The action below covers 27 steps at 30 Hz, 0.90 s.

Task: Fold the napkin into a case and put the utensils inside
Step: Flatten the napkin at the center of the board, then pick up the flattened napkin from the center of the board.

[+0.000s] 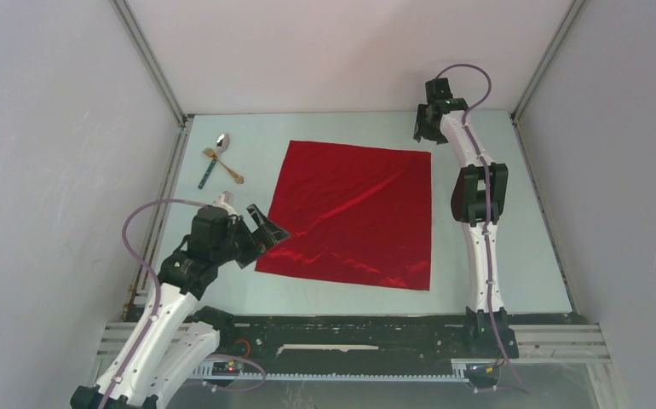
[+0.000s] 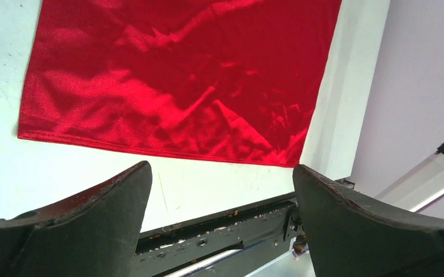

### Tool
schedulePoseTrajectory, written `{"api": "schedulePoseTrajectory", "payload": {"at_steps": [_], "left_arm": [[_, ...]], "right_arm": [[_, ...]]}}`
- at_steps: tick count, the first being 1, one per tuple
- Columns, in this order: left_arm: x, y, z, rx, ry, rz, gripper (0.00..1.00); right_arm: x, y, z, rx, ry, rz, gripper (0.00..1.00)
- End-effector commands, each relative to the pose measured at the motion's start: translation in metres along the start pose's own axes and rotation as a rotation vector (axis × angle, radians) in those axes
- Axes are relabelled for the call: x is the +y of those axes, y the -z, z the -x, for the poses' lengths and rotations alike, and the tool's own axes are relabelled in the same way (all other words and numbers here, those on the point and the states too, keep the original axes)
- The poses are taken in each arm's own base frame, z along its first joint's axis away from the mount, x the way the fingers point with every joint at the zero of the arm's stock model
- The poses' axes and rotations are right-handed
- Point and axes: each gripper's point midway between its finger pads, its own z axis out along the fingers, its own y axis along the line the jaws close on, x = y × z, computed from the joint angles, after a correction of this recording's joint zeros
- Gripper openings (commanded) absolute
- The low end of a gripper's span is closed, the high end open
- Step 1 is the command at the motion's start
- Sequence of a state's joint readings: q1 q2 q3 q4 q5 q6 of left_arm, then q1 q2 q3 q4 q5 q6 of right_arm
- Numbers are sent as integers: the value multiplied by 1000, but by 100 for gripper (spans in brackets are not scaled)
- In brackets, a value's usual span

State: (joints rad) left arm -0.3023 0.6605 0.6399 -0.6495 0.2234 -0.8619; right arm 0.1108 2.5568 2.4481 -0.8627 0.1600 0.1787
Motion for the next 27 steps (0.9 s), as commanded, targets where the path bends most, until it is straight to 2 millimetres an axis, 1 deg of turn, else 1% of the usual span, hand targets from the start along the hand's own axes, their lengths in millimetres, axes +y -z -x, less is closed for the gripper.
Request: {"api": "schedulePoseTrajectory", "payload": {"at_steps": [1,2,3,5,9,10,11,12,14,16,19,20,23,25,27], "left_arm": [[-11,-11,8,-3,-41,-37,100],[-11,-16,8,2,-42,-36,100],[-11,-20,9,10,-42,-35,100],[-11,-30,10,23,-43,-28,100],[-17,-43,10,47,-61,-44,100],[-18,-46,10,52,-72,-47,100],[-18,-48,8,60,-83,-47,100],[-18,-49,8,66,-94,-48,100],[-17,-52,5,76,-111,-50,100],[-18,-53,2,86,-123,-66,100],[-19,-51,-3,92,-133,-87,100],[-18,-49,-5,90,-134,-94,100],[-19,-43,-5,72,-140,-112,100],[-20,-39,-4,59,-147,-121,100],[-22,-37,-4,57,-152,-128,100]], "right_arm": [[-6,55,18,-45,-3,-74,67],[-4,69,7,-16,-24,-70,69],[-3,82,-17,39,-43,-58,69],[1,98,-66,131,-104,-38,70],[21,129,-162,231,-217,59,69],[25,140,-180,240,-227,85,69],[26,149,-201,262,-234,84,69],[21,159,-217,275,-250,64,69],[11,176,-242,279,-260,0,69],[-4,192,-262,280,-270,-89,69],[-20,210,-293,333,-287,-175,67],[-24,215,-307,363,-299,-195,66],[-25,219,-334,394,-364,-182,64],[-19,218,-347,401,-408,-136,63],[-16,217,-354,409,-450,-123,62]]}}
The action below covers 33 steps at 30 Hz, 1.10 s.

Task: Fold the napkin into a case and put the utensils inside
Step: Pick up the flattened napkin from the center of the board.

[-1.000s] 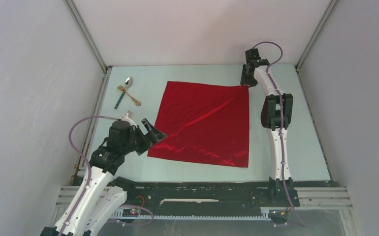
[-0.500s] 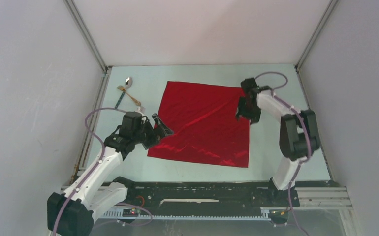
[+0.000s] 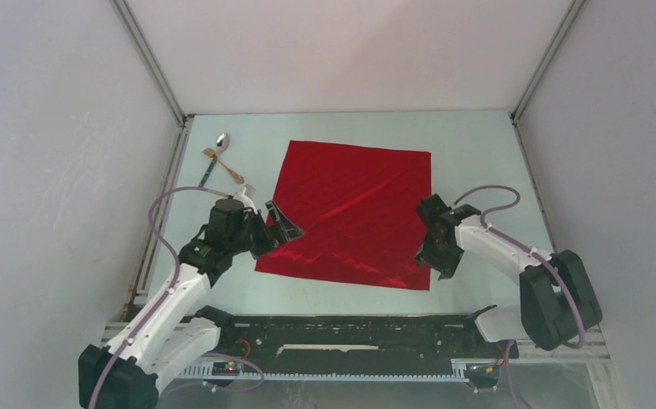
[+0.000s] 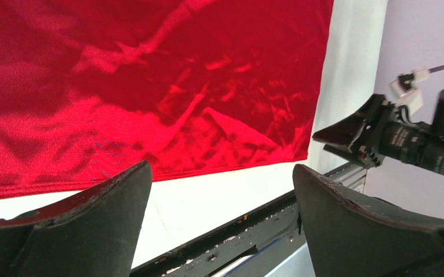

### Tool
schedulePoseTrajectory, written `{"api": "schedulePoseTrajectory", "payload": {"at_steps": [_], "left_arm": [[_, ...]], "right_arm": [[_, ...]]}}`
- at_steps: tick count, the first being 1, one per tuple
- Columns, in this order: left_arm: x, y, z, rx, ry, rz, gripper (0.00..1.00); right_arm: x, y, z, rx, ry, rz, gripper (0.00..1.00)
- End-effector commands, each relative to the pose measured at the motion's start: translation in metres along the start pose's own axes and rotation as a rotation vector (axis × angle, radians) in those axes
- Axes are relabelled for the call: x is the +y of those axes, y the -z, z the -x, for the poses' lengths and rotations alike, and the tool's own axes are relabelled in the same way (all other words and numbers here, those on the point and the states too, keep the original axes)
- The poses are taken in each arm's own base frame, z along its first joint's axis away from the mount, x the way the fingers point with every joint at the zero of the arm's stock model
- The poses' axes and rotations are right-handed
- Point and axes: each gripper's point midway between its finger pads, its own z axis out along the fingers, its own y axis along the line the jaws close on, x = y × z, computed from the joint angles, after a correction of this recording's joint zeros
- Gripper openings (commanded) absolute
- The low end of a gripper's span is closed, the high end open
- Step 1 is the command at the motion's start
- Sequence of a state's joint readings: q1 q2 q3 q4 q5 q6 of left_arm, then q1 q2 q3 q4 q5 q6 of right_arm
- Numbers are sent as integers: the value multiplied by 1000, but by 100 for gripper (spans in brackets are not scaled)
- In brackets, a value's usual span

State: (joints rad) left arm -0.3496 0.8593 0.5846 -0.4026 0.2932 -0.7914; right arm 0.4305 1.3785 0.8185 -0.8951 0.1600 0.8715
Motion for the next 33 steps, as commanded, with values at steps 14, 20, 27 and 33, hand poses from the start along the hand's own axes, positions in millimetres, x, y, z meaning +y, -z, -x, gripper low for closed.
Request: {"api": "schedulePoseTrajectory", "payload": {"at_steps": [14,20,27,33], "left_arm": [[-16,9,0,-4,-64,-81,100],[-15,9,-1,-3,-62,-80,100],[-17,11,0,-10,-67,-83,100],[-17,13,0,-11,-70,-83,100]], "right_arm": [[-10,-10,-30,22,-242,-46,59],[-17,-13,-35,18,-289,-64,57],[-15,-18,-41,36,-347,-55,57],[-10,-20,-45,54,-384,-50,58]]}}
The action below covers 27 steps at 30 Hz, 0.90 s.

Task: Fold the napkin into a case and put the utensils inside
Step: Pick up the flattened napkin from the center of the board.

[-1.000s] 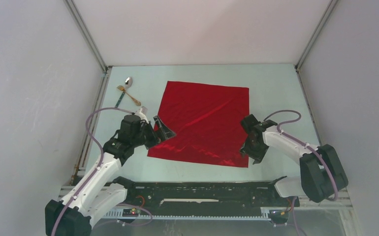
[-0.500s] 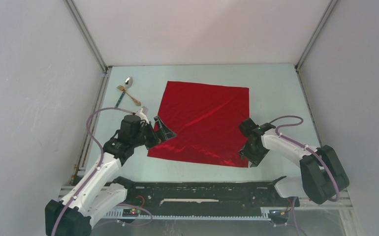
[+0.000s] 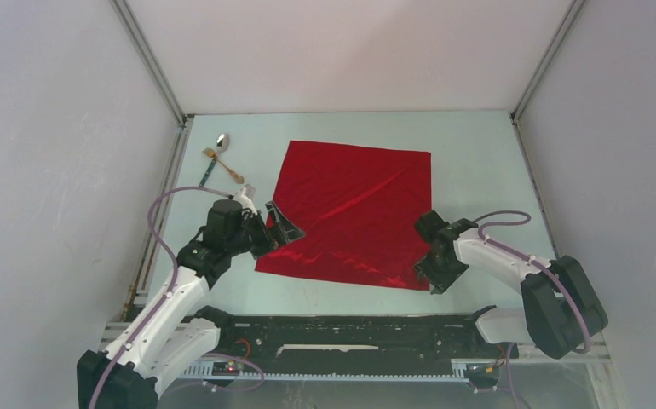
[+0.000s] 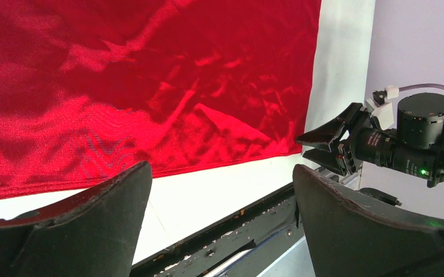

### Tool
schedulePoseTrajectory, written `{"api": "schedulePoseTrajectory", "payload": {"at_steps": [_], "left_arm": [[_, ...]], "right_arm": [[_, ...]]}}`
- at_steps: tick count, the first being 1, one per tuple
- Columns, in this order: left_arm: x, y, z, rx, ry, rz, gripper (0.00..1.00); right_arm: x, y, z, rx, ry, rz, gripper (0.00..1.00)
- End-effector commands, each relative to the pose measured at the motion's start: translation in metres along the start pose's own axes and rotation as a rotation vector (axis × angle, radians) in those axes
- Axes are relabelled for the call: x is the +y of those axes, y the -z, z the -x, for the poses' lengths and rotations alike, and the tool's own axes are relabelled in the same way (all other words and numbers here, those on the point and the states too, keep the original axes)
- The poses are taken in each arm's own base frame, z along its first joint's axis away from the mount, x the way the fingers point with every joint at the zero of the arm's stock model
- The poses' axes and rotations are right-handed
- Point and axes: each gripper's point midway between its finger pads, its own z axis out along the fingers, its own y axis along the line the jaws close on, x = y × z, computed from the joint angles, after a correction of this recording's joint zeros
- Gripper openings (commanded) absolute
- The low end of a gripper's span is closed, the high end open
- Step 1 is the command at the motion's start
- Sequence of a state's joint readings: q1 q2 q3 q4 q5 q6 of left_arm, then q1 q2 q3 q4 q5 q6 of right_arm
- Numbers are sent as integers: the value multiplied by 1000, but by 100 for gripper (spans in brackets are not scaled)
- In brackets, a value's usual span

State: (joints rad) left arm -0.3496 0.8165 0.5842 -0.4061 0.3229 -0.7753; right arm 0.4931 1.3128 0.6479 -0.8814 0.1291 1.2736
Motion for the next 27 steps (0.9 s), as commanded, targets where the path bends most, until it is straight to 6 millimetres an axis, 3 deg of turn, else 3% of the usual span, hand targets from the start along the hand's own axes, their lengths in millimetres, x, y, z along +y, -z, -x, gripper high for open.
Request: {"api": "schedulePoseTrajectory", "payload": {"at_steps": [1,7,12,17,22,25,27], "left_arm": [[-7,4,1,-6,-42,-34,100],[-7,6,1,-8,-43,-35,100],[-5,5,0,-7,-43,-30,100],[4,5,2,-27,-41,21,100],[56,16,17,-151,33,310,100],[91,23,13,-195,135,494,100],[103,21,6,-183,178,544,97]], "right_arm": [[5,-1,-1,-12,-65,8,58],[1,-8,-1,-25,-94,-2,53],[-7,-15,2,-52,-89,-16,32],[-7,-12,3,-68,-78,1,19],[-8,-3,0,-77,-52,34,0],[-13,3,1,-87,-70,35,0],[-19,6,3,-102,-77,25,0]]}}
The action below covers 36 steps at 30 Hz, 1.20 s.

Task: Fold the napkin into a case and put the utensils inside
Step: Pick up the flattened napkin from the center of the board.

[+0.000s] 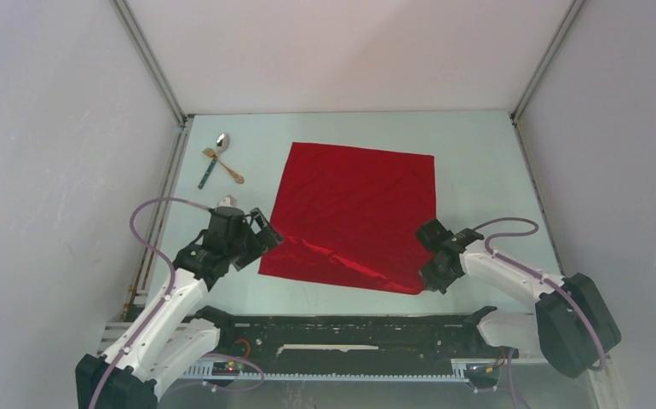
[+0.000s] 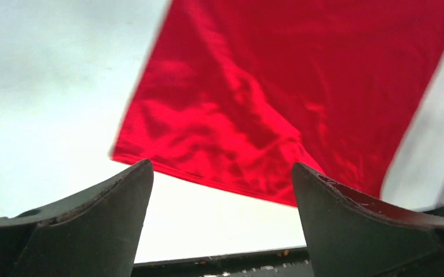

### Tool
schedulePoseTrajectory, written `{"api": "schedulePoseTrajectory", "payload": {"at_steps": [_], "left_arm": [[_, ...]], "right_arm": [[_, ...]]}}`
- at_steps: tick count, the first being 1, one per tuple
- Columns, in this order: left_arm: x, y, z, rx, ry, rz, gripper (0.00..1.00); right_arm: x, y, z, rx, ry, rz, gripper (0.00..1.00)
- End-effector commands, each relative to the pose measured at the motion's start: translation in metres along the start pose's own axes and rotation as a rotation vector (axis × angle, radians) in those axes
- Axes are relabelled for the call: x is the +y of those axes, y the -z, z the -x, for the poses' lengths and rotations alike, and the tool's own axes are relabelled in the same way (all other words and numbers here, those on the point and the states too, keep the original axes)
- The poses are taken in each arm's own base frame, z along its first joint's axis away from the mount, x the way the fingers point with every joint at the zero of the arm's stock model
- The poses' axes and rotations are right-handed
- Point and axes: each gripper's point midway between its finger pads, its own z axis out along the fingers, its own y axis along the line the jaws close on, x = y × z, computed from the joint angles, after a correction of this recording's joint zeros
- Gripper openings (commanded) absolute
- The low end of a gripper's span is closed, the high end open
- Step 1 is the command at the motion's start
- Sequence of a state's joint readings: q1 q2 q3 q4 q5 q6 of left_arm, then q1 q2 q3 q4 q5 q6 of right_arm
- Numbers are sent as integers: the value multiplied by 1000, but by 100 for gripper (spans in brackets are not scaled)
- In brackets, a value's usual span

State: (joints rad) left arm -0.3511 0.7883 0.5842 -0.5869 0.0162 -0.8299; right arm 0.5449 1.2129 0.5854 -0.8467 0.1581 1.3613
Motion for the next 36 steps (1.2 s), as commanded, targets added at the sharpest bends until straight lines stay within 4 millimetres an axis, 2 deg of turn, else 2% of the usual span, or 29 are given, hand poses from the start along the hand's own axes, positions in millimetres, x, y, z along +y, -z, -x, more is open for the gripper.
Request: {"api": "schedulePoseTrajectory", "payload": {"at_steps": [1,8,17,24,36], "left_arm": [[46,-6,-1,-49,109,243,91],[66,-20,-28,38,190,342,72],[80,-21,-42,86,215,530,72],[79,-22,-53,170,230,668,68],[78,-28,-71,230,257,747,67]], "right_arm": [[-21,7,10,-71,-28,-48,0],[-25,17,19,-117,-40,-14,0],[-24,26,30,-177,-41,36,0],[-16,26,31,-180,-30,68,0],[-15,26,32,-184,-6,74,0]]}}
